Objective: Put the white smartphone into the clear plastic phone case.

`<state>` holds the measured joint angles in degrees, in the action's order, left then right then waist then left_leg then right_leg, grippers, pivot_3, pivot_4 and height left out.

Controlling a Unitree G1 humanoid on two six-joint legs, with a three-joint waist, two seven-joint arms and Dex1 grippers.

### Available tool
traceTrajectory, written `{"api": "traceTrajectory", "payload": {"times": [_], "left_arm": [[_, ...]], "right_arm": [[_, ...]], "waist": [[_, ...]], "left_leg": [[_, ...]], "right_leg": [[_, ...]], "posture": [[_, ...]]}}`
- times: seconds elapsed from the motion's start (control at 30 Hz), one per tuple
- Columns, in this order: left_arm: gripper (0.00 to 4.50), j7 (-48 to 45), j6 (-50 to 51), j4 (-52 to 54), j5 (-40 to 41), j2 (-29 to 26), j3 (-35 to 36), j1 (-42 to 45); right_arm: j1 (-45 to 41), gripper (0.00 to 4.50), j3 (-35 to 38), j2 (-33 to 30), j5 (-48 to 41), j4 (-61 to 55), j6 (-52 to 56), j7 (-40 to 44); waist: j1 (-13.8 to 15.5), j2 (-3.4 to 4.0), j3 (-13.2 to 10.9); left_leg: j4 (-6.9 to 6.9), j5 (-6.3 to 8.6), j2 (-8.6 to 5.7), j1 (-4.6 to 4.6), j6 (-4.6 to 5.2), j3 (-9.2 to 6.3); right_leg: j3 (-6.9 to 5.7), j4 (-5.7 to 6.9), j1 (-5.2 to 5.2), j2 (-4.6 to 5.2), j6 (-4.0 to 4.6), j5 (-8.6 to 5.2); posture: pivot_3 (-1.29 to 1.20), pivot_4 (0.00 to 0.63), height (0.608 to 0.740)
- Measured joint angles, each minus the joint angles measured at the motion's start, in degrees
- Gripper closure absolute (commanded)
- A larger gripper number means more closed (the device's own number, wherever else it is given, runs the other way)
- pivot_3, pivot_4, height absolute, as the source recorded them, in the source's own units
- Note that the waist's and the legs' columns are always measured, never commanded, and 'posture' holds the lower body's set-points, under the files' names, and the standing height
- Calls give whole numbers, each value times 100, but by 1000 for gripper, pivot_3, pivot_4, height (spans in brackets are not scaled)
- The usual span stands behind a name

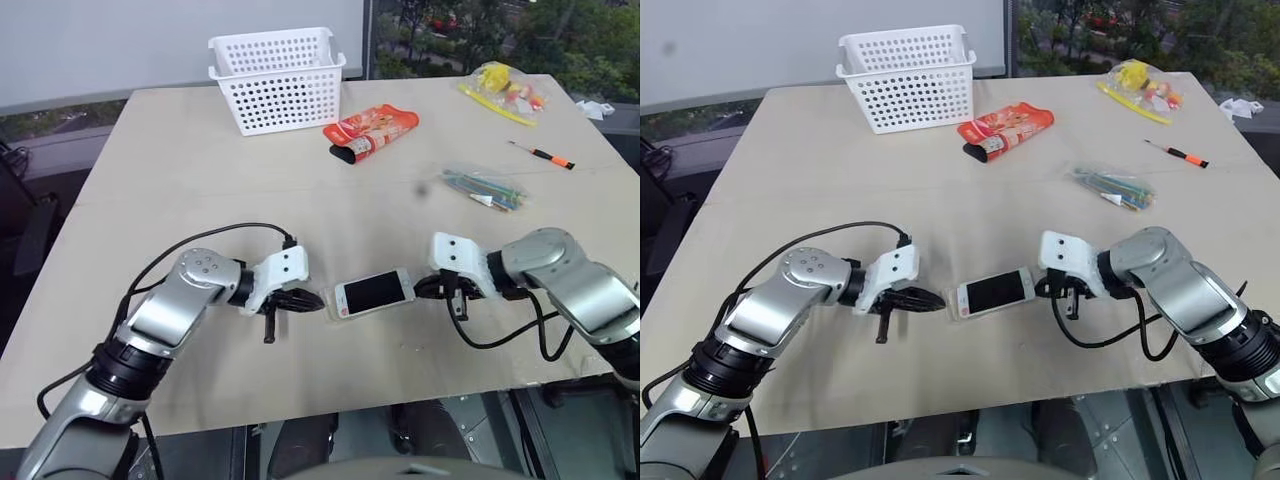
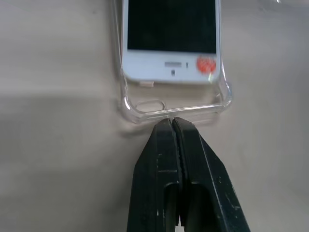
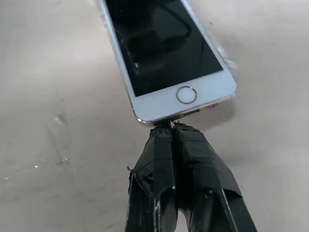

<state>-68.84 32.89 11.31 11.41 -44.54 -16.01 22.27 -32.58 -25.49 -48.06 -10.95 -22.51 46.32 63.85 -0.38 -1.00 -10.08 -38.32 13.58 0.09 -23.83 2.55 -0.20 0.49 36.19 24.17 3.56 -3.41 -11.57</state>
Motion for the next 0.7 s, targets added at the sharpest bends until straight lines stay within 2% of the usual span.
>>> {"api": "traceTrajectory", "payload": {"times": [0.23, 0.7], "left_arm": [[4500, 287, 78, -79, -15, 239, 16, 212], [4500, 248, -113, -205, -1, 202, 29, 214]], "right_arm": [[-36, 4453, -340, -15, 197, 6, 81, 90], [-145, 4453, -193, 129, 460, 422, -210, -89]], "waist": [[-12, 0, 0], [-21, -1, 0]], "left_leg": [[-2, 0, -1, 2, 0, 1], [-3, 0, -1, 7, -1, 1]], "right_leg": [[2, 3, 0, 0, -1, 1], [2, 13, 0, 0, -2, 2]], "posture": [[0, 150, 740], [0, 150, 740]]}}
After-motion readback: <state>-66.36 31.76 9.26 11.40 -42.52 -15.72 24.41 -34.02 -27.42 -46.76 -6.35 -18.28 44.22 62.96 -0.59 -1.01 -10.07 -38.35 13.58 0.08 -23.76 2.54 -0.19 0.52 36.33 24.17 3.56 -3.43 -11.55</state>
